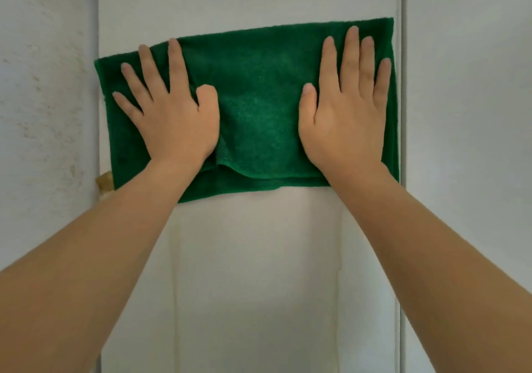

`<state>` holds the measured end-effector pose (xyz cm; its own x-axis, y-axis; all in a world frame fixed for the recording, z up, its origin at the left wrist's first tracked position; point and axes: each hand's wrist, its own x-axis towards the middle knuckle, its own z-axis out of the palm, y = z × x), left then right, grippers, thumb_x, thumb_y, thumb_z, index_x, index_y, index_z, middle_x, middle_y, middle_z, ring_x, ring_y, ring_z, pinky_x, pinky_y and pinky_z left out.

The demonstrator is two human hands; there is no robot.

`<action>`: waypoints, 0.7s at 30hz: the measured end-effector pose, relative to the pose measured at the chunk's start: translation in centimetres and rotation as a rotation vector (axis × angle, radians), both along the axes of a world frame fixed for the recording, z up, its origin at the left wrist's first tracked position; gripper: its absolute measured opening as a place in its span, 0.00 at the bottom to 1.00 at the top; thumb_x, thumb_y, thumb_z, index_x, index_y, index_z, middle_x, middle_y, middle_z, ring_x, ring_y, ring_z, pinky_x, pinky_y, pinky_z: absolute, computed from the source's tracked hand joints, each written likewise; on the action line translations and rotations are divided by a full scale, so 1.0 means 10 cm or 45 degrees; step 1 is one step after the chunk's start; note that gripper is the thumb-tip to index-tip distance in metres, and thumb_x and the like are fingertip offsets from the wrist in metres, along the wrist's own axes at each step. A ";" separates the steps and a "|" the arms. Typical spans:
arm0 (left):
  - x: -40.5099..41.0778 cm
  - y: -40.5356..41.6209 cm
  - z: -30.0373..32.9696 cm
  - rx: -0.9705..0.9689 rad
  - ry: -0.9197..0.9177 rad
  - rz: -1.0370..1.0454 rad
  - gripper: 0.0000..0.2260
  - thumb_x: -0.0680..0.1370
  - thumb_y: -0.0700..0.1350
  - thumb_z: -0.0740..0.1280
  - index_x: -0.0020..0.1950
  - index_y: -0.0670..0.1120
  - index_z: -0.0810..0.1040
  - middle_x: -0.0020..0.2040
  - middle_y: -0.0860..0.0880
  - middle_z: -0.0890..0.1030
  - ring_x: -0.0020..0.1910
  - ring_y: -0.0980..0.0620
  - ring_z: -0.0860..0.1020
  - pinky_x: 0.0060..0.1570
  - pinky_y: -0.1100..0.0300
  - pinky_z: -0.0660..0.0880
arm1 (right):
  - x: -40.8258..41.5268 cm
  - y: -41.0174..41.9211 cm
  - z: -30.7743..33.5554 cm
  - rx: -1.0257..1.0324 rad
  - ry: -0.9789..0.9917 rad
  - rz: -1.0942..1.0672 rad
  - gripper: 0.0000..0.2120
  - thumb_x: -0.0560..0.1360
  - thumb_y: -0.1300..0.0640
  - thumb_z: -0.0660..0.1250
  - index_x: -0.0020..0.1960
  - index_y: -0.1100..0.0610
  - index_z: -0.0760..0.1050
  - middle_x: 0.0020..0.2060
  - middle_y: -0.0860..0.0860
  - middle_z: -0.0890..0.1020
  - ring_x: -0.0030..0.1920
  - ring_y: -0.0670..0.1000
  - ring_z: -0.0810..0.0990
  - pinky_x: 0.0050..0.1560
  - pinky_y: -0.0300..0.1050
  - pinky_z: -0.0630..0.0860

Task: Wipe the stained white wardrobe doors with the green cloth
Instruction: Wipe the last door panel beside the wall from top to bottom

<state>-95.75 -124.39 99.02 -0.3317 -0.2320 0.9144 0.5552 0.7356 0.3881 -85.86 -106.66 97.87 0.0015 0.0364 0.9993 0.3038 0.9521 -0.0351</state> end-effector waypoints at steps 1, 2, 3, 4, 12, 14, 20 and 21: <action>0.00 0.00 -0.06 -0.033 0.033 0.003 0.32 0.78 0.55 0.48 0.83 0.54 0.47 0.83 0.44 0.46 0.81 0.38 0.43 0.77 0.35 0.39 | 0.01 0.00 -0.22 -0.025 0.001 -0.010 0.30 0.82 0.47 0.47 0.80 0.59 0.52 0.79 0.60 0.53 0.79 0.59 0.50 0.78 0.60 0.46; 0.01 0.01 -0.14 -0.069 0.065 0.005 0.32 0.78 0.55 0.48 0.83 0.54 0.47 0.83 0.44 0.47 0.81 0.38 0.44 0.77 0.35 0.40 | 0.04 -0.01 -0.47 -0.045 -0.025 -0.017 0.30 0.82 0.47 0.48 0.80 0.60 0.52 0.79 0.60 0.52 0.79 0.60 0.50 0.78 0.60 0.46; 0.03 0.02 -0.23 -0.107 0.094 0.007 0.32 0.78 0.55 0.48 0.83 0.54 0.48 0.83 0.44 0.47 0.81 0.38 0.44 0.77 0.35 0.40 | 0.06 -0.01 -0.69 -0.055 -0.065 -0.022 0.30 0.82 0.48 0.48 0.80 0.60 0.52 0.79 0.61 0.52 0.79 0.60 0.49 0.78 0.60 0.46; 0.04 0.04 -0.31 -0.149 0.121 0.013 0.32 0.78 0.55 0.48 0.83 0.54 0.48 0.83 0.44 0.47 0.81 0.38 0.45 0.77 0.35 0.41 | 0.07 -0.02 -0.85 -0.055 -0.093 -0.027 0.30 0.82 0.48 0.48 0.80 0.61 0.52 0.79 0.61 0.52 0.79 0.60 0.49 0.78 0.61 0.46; 0.06 0.09 -0.51 -0.210 0.137 0.009 0.33 0.77 0.53 0.51 0.83 0.53 0.49 0.83 0.43 0.48 0.81 0.37 0.45 0.76 0.33 0.42 | 0.12 0.10 -0.11 0.060 -0.167 -0.067 0.33 0.79 0.45 0.49 0.80 0.61 0.52 0.79 0.62 0.52 0.79 0.62 0.48 0.77 0.62 0.44; 0.06 0.10 -0.52 -0.186 0.170 -0.004 0.33 0.77 0.53 0.51 0.83 0.53 0.51 0.83 0.43 0.50 0.81 0.37 0.46 0.77 0.33 0.42 | 0.11 0.10 0.09 0.047 -0.151 -0.064 0.33 0.79 0.46 0.48 0.80 0.60 0.51 0.79 0.61 0.51 0.79 0.60 0.48 0.77 0.61 0.44; 0.08 0.10 -0.67 -0.042 0.312 -0.121 0.29 0.77 0.48 0.57 0.79 0.45 0.63 0.80 0.42 0.61 0.80 0.39 0.56 0.77 0.34 0.48 | 0.13 0.03 -0.60 -0.039 -0.069 -0.016 0.31 0.81 0.48 0.51 0.80 0.60 0.53 0.79 0.60 0.53 0.79 0.59 0.50 0.78 0.60 0.47; 0.10 0.09 -0.76 -0.006 0.350 -0.168 0.26 0.76 0.46 0.59 0.74 0.42 0.67 0.77 0.41 0.66 0.78 0.38 0.61 0.77 0.35 0.50 | 0.13 0.01 -0.82 -0.057 -0.093 -0.026 0.31 0.81 0.48 0.51 0.80 0.60 0.52 0.79 0.60 0.52 0.79 0.60 0.49 0.78 0.60 0.47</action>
